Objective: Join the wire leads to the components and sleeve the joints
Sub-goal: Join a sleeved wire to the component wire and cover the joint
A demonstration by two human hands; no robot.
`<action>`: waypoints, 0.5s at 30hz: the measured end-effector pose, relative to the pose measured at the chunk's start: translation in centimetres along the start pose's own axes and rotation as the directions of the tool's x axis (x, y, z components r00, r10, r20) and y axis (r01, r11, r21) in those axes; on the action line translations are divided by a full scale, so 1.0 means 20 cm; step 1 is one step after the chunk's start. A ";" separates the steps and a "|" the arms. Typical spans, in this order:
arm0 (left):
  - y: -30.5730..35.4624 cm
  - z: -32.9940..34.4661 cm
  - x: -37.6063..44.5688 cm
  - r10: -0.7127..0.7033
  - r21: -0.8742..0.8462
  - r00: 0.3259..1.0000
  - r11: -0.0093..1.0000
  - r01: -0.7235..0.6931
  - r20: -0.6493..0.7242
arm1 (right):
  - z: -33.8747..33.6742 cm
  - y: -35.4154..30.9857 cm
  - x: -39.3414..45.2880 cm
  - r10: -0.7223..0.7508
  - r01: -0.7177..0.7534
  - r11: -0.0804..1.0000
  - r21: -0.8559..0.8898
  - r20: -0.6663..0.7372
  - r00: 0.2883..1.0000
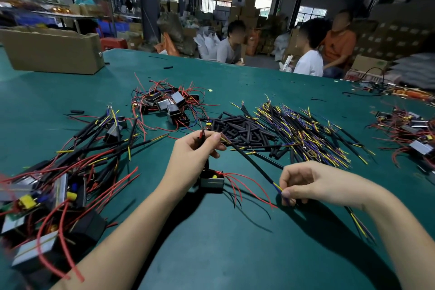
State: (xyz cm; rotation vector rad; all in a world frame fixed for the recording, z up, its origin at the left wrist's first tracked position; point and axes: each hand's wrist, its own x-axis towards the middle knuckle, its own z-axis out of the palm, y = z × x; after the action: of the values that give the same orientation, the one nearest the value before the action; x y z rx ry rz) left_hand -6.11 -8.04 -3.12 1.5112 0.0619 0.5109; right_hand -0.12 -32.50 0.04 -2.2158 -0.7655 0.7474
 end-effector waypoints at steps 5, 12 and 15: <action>0.00 0.01 -0.01 0.043 0.020 0.999 0.999 -0.043 0.029 | 0.05 -0.05 0.04 -0.048 0.059 0.997 0.055 -0.182 0.982; 0.02 0.04 -0.04 0.117 0.000 0.988 0.993 -0.118 0.096 | 0.23 -0.28 0.24 -0.194 0.358 0.903 0.238 -0.518 0.833; 0.02 0.03 -0.03 0.121 0.014 0.987 0.992 -0.124 0.106 | 0.26 -0.28 0.27 -0.195 0.388 0.888 0.245 -0.563 0.803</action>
State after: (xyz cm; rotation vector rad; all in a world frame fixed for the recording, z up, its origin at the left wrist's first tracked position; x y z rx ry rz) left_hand -6.63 -8.79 -2.87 1.5659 -0.1087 0.5292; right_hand -1.82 -23.19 -0.57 -1.7829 -0.6173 0.0835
